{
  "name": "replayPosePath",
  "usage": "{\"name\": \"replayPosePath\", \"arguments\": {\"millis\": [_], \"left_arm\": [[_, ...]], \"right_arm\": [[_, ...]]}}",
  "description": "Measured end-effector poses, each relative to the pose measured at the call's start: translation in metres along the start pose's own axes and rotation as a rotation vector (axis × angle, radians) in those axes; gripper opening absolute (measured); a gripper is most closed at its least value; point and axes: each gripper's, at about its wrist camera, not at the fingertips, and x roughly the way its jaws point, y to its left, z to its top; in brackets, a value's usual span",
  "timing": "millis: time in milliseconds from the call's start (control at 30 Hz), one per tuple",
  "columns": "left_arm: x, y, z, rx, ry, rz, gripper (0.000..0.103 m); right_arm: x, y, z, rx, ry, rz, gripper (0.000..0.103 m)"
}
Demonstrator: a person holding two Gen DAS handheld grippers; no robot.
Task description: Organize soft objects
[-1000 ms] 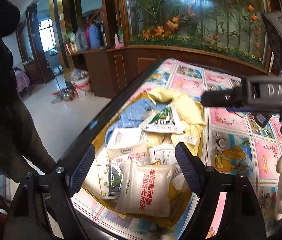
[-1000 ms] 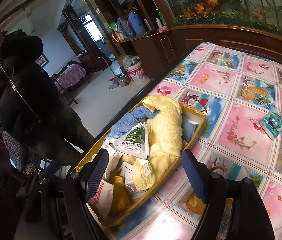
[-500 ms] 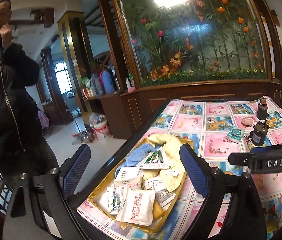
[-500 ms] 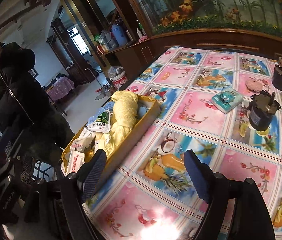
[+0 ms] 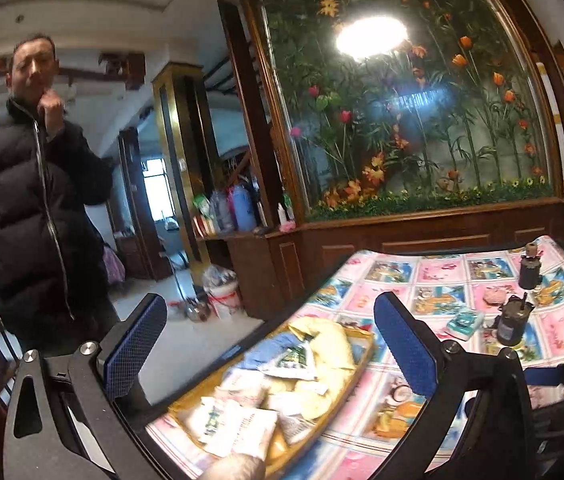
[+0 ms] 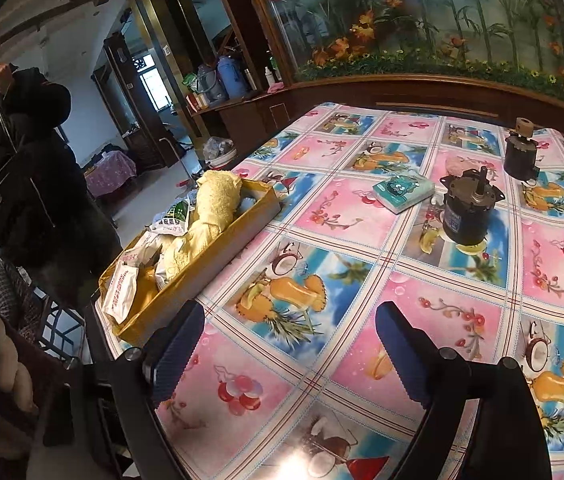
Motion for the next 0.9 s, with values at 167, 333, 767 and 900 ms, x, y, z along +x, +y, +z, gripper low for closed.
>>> {"name": "replayPosePath", "arguments": {"millis": [167, 333, 767, 900], "left_arm": [[0.025, -0.009, -0.002, 0.0, 0.162, -0.061, 0.103], [0.035, -0.009, -0.013, -0.023, 0.251, -0.087, 0.103], [0.059, 0.01, -0.044, -0.053, 0.342, -0.052, 0.103], [0.067, 0.017, -0.052, -0.061, 0.364, -0.037, 0.103]], "right_arm": [[0.002, 0.012, -0.013, -0.045, 0.014, 0.004, 0.089], [0.012, 0.038, -0.025, -0.134, 0.036, -0.01, 0.091], [0.038, 0.078, -0.034, -0.232, 0.08, -0.025, 0.091], [0.046, 0.084, -0.034, -0.239, 0.094, -0.035, 0.091]]}}
